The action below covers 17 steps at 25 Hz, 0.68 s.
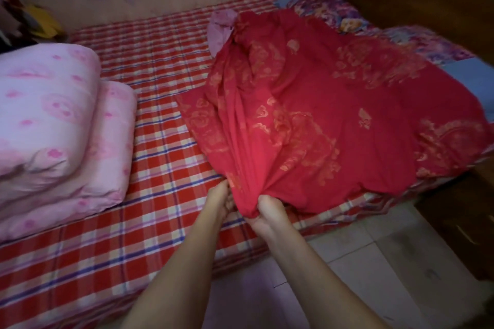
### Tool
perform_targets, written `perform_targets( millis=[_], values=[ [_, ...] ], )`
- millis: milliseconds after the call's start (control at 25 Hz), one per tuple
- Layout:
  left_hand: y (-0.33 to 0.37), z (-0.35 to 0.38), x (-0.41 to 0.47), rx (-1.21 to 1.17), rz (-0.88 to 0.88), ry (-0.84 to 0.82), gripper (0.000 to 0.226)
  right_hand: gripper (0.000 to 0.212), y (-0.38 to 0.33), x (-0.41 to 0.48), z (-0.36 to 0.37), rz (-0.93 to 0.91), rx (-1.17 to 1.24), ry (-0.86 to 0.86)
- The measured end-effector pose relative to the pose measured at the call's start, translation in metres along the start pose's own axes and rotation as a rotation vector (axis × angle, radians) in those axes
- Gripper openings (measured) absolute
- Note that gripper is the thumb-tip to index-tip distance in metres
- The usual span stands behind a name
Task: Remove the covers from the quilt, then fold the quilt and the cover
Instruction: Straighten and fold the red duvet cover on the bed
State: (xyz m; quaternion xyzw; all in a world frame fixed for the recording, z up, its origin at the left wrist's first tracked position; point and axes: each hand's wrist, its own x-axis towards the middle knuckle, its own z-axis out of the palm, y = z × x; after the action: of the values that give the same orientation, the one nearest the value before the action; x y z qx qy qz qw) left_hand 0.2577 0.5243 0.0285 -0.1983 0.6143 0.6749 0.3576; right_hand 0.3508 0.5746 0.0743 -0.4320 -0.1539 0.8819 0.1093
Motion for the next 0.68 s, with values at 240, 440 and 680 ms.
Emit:
perform_targets(
  millis=[240,440,680],
  values=[
    [0.06,0.035,0.064,-0.27,0.13,0.131,0.036,0.038,-0.034,-0.004,-0.019,0.035,-0.191,-0.038],
    [0.094,-0.01,0.048,0.197,0.295,0.509,0.039,0.046,-0.046,0.016,-0.038,0.022,0.131,0.012],
    [-0.051,-0.083,-0.041,0.129,0.406,0.517,0.034,0.039,0.026,0.012,-0.043,0.083,0.338,-0.086]
  ],
)
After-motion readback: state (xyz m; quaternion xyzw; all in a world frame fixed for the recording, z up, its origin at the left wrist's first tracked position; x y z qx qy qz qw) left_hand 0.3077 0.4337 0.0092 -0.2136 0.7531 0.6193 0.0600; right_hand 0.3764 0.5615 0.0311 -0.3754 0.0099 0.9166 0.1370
